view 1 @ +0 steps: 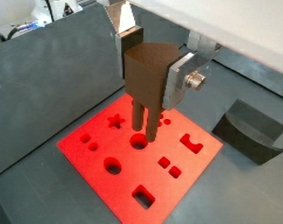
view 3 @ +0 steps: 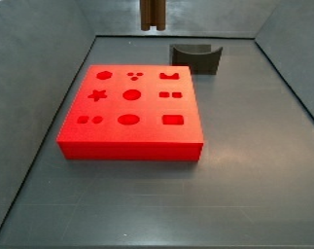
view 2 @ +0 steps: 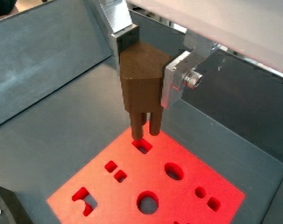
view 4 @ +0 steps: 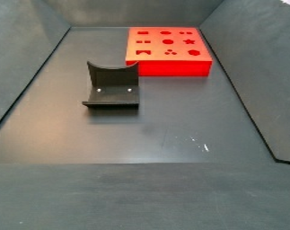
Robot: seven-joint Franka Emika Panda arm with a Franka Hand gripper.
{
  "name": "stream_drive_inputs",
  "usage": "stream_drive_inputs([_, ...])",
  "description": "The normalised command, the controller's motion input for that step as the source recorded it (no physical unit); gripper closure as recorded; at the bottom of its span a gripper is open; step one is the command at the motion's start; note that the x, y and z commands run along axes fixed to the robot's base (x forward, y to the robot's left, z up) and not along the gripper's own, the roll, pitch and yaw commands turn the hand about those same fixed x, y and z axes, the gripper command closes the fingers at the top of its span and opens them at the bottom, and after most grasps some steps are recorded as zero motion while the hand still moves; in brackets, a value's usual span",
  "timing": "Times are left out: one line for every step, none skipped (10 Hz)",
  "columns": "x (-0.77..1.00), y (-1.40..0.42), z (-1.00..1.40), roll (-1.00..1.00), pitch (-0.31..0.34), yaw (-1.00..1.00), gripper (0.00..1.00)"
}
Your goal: Insert the 3 prong object.
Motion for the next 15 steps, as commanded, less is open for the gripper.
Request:
stream_drive_inputs([0.0, 0.0, -0.07, 0.0, 0.0, -0.41, 1.0])
stream_drive_inputs([0.0, 0.1, -0.13, 0.0, -0.021, -0.95, 1.0])
stream_drive_inputs([0.01, 0.0, -0.16, 0.0, -0.009, -1.0, 1.0])
stream_drive_inputs([0.0, 0.0, -0.19, 0.0, 0.0, -1.0, 1.0])
stream_drive_inputs([0.01, 0.0, -0.18, 0.0, 0.0, -1.0, 1.0])
stream_drive_inputs([0.01, 0.0, -0.18, 0.0, 0.0, -1.0, 1.0])
stream_drive_inputs([0.0, 0.0, -0.19, 0.0, 0.0, -1.0, 1.0])
stream_drive_inputs([0.0, 0.03, -0.26, 0.03, 0.0, -1.0, 1.0])
stream_drive_inputs([0.01, 0.19, -0.61, 0.06, 0.119, -0.88, 1.0])
stream_drive_inputs([-0.01, 0.65, -0.77, 0.13, 0.067, -0.35, 1.0])
stream_drive_inputs([0.0, 0.72, -0.77, 0.17, 0.051, -0.23, 1.0])
stream_drive_inputs([0.17, 0.69, -0.78, 0.15, 0.103, -0.29, 1.0])
stream_drive_inputs([0.29, 0.61, -0.8, 0.12, 0.144, -0.39, 1.0])
stream_drive_inputs([0.35, 0.48, -0.78, 0.11, 0.159, -0.52, 1.0])
stream_drive_inputs([0.2, 0.26, -0.42, 0.0, 0.087, -0.81, 1.0])
